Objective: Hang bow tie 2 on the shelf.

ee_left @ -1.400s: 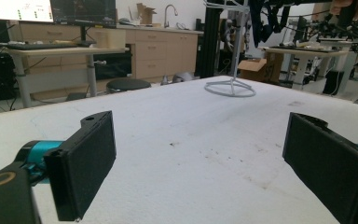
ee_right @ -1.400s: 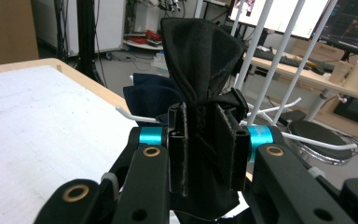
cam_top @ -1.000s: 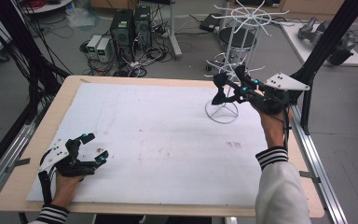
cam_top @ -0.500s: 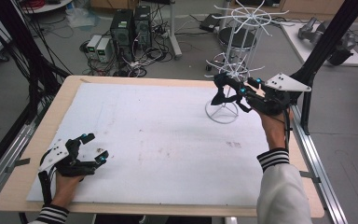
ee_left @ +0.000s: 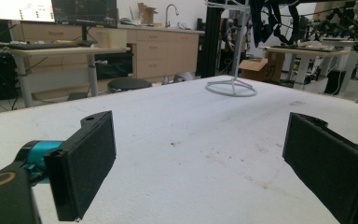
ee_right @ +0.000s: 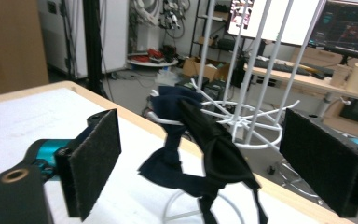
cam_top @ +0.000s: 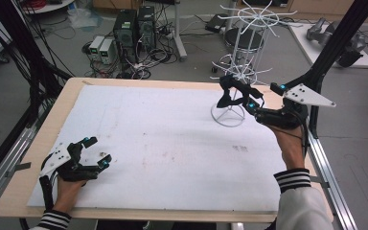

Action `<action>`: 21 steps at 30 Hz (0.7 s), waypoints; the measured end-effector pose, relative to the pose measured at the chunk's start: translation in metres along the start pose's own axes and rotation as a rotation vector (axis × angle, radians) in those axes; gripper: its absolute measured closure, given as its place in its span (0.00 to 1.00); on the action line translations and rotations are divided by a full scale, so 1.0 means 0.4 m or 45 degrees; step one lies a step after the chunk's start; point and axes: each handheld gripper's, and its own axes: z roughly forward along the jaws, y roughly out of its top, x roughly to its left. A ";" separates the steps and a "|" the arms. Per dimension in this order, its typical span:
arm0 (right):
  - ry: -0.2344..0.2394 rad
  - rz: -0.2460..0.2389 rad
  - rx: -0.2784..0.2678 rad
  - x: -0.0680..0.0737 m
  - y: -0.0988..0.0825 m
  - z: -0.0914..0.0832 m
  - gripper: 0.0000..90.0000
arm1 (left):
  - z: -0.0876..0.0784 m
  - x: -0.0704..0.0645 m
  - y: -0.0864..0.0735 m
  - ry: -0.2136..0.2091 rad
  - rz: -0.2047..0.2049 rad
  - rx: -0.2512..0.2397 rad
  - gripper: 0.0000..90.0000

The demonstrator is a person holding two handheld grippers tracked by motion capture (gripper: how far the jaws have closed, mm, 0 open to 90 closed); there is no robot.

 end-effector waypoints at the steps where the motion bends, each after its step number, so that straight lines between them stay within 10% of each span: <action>1: 0.008 -0.007 -0.004 0.004 -0.003 -0.006 0.13 | 0.000 0.000 0.000 -0.003 0.001 0.001 0.11; 10: 0.058 -0.031 -0.063 0.046 -0.052 -0.063 0.13 | -0.003 -0.006 -0.001 0.009 0.014 -0.010 0.11; 21: -0.052 -0.008 -0.129 0.115 -0.193 -0.094 0.13 | -0.004 -0.009 -0.002 0.021 0.031 -0.015 0.11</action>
